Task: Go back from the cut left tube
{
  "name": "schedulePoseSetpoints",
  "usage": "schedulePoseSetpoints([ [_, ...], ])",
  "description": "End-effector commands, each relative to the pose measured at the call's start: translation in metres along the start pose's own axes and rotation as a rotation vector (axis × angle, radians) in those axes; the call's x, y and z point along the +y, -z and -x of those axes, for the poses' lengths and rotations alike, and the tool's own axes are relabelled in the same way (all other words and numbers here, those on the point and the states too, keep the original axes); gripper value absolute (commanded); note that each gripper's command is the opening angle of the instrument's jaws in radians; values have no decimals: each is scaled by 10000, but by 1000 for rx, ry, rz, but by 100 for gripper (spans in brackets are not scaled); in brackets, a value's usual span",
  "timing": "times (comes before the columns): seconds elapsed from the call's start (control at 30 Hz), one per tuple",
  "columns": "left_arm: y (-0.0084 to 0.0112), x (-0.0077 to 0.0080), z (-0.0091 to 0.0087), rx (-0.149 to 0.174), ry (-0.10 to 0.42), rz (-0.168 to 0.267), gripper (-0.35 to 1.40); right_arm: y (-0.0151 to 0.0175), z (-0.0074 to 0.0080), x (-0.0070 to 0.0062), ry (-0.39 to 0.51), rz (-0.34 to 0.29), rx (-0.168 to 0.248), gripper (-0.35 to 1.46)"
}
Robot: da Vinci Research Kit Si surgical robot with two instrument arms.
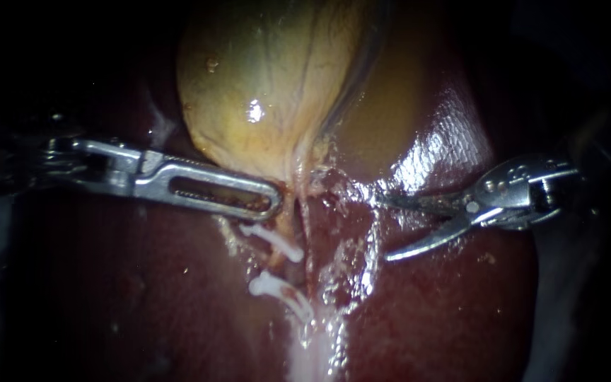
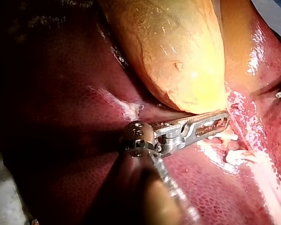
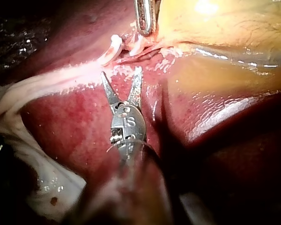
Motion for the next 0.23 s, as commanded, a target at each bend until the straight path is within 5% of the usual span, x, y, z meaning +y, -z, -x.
schedulePoseSetpoints([
  [0.03, 1, 1, 0, 0, 1, -1, -35, 0, 0, 0, 0, 0, 0, 145],
  [0.23, 1, 1, 0, 0, 1, 0, -35, 0, -1, -2, -1, 1, 3, 145],
])
